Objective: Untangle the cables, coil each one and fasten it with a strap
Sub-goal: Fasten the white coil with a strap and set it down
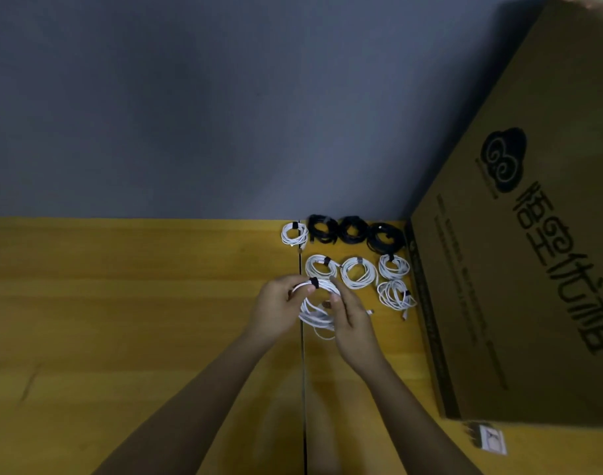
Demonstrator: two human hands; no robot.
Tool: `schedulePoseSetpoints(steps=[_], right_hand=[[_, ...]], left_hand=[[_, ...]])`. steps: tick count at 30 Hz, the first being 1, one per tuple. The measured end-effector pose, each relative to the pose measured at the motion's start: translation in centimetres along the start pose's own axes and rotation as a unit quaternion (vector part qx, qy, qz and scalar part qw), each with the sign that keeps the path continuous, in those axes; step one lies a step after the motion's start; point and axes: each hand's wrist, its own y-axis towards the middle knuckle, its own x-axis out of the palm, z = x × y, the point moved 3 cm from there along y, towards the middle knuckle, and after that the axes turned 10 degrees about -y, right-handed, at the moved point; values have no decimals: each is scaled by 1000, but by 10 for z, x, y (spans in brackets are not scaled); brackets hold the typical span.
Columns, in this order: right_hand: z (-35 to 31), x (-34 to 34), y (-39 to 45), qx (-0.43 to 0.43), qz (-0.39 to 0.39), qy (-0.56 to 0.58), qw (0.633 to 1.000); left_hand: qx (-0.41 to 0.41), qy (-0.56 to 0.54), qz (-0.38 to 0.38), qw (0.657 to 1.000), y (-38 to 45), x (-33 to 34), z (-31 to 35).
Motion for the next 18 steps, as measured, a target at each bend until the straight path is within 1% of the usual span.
schedulePoseSetpoints(steps=[3, 6, 8, 10, 12, 14, 15, 17, 18], right_hand=[[8, 8, 22, 39, 6, 40, 998], [17, 22, 45, 80, 32, 99, 991], [25, 31, 56, 98, 60, 87, 990], [39, 34, 62, 120, 95, 73, 986], [57, 25, 59, 152, 149, 63, 975], [77, 3, 49, 181, 218, 55, 958], [88, -10, 43, 189, 257, 45, 947], [109, -32, 31, 206, 323, 6, 924], [120, -39, 27, 216, 342, -20, 914]], left_hand=[[-42, -58, 41, 997, 20, 1, -19], [-72, -82, 47, 993, 39, 2, -39], [-104, -82, 34, 991, 51, 6, -55], [-130, -88, -16, 988, 62, 18, -68], [-138, -80, -109, 981, 70, 37, -71], [-130, -76, -192, 970, 74, 54, -71], [-118, -62, -215, 967, 77, 62, -72], [-91, 29, -243, 965, 78, 74, -80], [-83, 86, -255, 960, 76, 80, -86]])
